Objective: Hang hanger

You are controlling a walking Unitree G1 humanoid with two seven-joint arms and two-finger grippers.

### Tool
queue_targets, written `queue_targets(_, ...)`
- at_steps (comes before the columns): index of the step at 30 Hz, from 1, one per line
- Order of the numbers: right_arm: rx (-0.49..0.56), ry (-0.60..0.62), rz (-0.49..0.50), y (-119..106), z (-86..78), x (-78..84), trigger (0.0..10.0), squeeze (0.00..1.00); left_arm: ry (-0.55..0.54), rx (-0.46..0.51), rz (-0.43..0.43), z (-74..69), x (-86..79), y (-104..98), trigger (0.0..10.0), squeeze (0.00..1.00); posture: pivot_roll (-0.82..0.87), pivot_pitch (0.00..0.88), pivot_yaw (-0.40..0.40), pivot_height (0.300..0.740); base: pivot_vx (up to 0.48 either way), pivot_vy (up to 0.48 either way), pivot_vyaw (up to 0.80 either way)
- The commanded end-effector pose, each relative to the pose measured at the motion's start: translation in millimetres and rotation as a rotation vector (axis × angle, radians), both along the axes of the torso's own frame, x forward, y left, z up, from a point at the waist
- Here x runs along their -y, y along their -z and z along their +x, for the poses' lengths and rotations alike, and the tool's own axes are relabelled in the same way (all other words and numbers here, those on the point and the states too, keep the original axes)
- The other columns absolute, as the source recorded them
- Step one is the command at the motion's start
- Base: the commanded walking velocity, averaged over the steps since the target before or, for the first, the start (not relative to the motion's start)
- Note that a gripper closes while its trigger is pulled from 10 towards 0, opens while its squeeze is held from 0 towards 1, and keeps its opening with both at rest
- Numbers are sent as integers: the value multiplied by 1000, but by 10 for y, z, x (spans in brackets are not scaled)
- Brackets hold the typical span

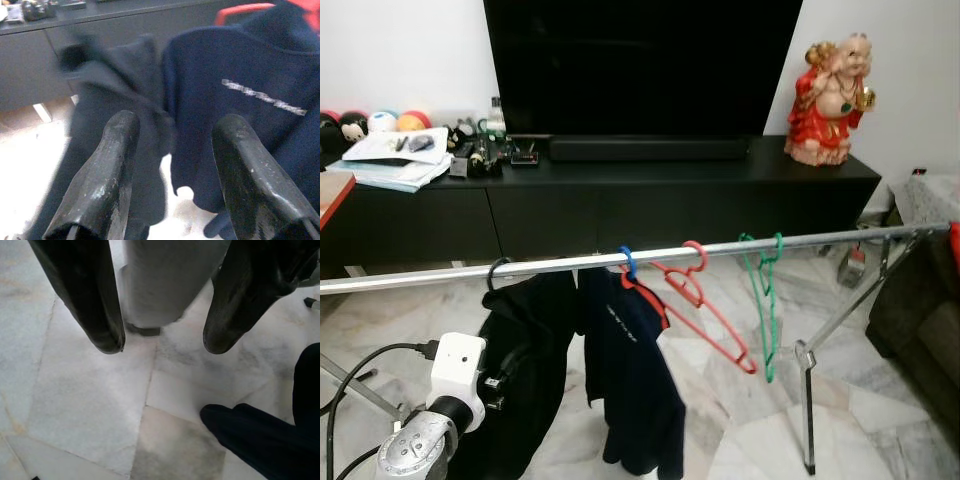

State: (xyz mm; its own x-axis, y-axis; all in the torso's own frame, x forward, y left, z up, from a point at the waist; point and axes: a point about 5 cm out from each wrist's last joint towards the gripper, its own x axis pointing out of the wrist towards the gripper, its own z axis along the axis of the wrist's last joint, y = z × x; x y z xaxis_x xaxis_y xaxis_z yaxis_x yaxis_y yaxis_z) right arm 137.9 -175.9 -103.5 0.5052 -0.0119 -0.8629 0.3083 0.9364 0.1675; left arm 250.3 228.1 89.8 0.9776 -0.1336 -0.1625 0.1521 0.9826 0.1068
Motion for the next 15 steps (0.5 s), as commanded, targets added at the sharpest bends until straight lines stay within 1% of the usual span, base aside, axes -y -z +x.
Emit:
queue_targets(1, -14, 10, -23, 7, -45, 88, 10000, 0, 68, -1, 14, 50, 129, -45, 10000, 0, 142, 0, -16, 740, 0, -424, 0)
queue_targets(2, -14, 10, -23, 6, -40, 86, 10000, 0, 93, -6, 17, 68, 157, -54, 10000, 0, 143, 0, -18, 740, 0, -244, 0)
queue_targets(5, -12, 10, -22, 3, -32, 84, 10000, 0, 124, -13, 13, 101, 207, -69, 10000, 0, 145, 0, -20, 740, 0, 0, 0)
queue_targets(6, -9, 12, -21, -1, -18, 81, 10000, 0, 160, -22, 21, 144, 253, -75, 10000, 0, 149, 0, -20, 740, 0, 0, 0)
queue_targets(8, -5, 14, -20, -6, -2, 78, 10000, 0, 184, -39, 32, 203, 291, -61, 10000, 0, 152, 0, -21, 740, 0, 0, 0)
queue_targets(11, 2, 16, -18, -15, 30, 66, 10000, 0, 180, -46, 27, 314, 317, -56, 10000, 0, 151, 0, -22, 740, 0, 0, 0)
queue_targets(12, 6, 17, -15, -20, 47, 58, 10000, 0, 170, -51, 27, 383, 325, -53, 10000, 0, 149, 0, -19, 740, 0, 0, 0)
queue_targets(13, 8, 18, -15, -23, 55, 54, 10000, 0, 167, -51, 27, 406, 325, -56, 10000, 0, 148, 0, -19, 740, 0, 0, 0)
queue_targets(15, 13, 21, -13, -29, 76, 46, 10000, 0, 136, -53, -4, 482, 335, -61, 10000, 0, 141, 0, -16, 740, 0, 0, 0)
